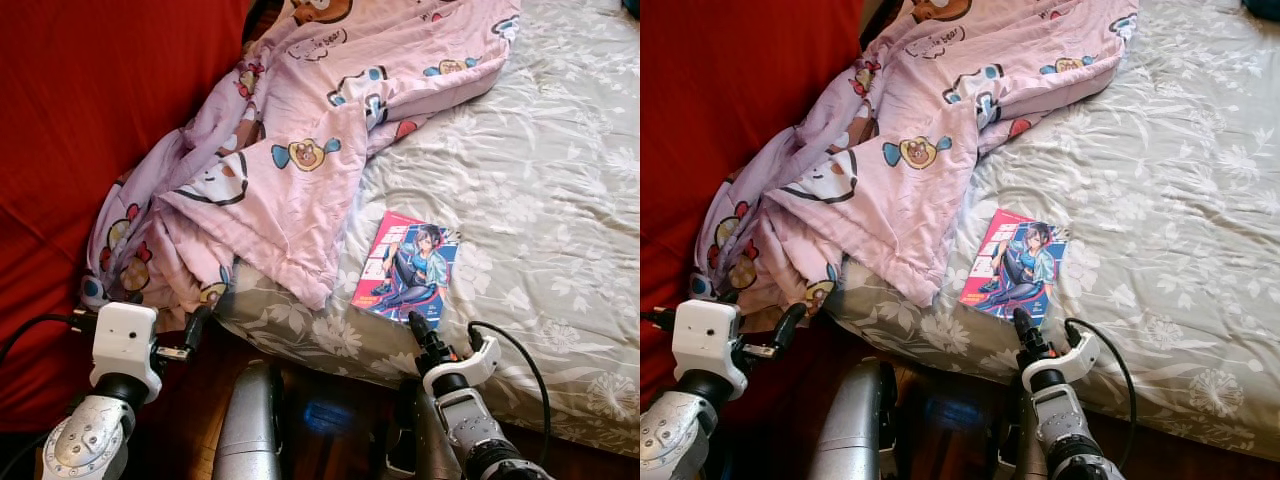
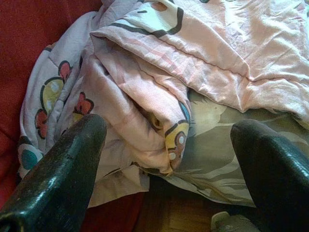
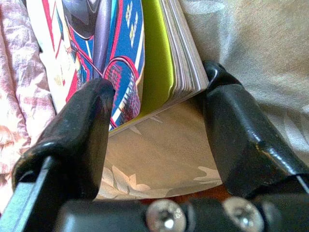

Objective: Clean up the room

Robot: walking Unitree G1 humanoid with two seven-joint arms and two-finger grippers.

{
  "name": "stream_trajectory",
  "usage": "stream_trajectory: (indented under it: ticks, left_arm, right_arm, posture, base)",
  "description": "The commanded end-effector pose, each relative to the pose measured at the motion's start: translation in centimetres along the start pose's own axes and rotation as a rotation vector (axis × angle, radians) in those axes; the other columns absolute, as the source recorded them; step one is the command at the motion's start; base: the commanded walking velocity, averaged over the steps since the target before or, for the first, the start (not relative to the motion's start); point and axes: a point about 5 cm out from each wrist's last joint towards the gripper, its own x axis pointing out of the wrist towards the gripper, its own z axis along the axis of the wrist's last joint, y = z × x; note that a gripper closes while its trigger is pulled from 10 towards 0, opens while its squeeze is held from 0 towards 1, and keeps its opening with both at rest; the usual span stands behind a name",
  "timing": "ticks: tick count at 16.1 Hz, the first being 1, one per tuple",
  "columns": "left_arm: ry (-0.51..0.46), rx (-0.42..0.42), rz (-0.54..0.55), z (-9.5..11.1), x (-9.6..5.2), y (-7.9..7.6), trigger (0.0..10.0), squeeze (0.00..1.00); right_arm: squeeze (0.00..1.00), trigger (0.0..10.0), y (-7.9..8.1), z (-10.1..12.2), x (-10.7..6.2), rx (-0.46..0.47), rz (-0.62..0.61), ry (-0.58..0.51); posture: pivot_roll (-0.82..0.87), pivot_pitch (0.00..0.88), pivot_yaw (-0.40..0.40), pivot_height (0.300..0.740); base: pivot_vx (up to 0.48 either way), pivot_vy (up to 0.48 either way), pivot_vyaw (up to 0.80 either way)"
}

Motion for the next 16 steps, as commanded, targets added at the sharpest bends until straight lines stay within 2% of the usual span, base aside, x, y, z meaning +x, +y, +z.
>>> stream_trajectory:
  ticks: [1, 2, 6, 10, 13, 16]
  left_arm:
    - [0.022, 0.026, -0.001, -0.2, -0.4, 0.0, 10.0, 0.00]
    - [0.024, 0.024, -0.004, -0.3, -0.4, -0.2, 10.0, 0.00]
    - [0.031, 0.036, -0.023, -0.6, -0.5, -0.6, 10.0, 0.00]
    - [0.035, 0.043, -0.011, -1.0, -0.1, -0.3, 10.0, 0.00]
    - [0.038, 0.037, -0.004, -1.4, 0.3, -0.7, 10.0, 0.00]
    - [0.024, 0.020, 0.004, -1.9, 1.5, -1.2, 10.0, 0.00]
  right_arm:
    - [0.00, 1.6, -0.2, -1.4, -0.3, 0.022, -0.007, 0.041]
    - [0.00, 0.0, -0.2, -1.1, -0.3, 0.023, -0.005, 0.037]
    - [0.00, 0.0, -0.5, -1.2, -0.5, 0.022, -0.015, 0.029]
    - [0.00, 0.0, -0.3, -1.3, -0.4, 0.017, -0.023, 0.013]
    - [0.00, 0.0, 0.0, -0.4, 0.0, 0.006, -0.011, -0.009]
    - [0.00, 0.0, 0.5, 1.3, 0.5, -0.030, 0.000, -0.043]
  posture:
    - [0.35, 0.356, 0.030, 0.593]
    - [0.33, 0.355, 0.028, 0.593]
    - [0.33, 0.348, 0.026, 0.593]
    - [0.32, 0.341, 0.016, 0.593]
    - [0.30, 0.327, 0.004, 0.593]
    - [0.26, 0.293, -0.017, 0.593]
  base:
    - [0.000, 0.000, 0.00]
    - [0.000, 0.000, 0.00]
    - [0.000, 0.000, 0.00]
    - [0.000, 0.000, 0.00]
    - [0.000, 0.000, 0.00]
    - [0.000, 0.000, 0.00]
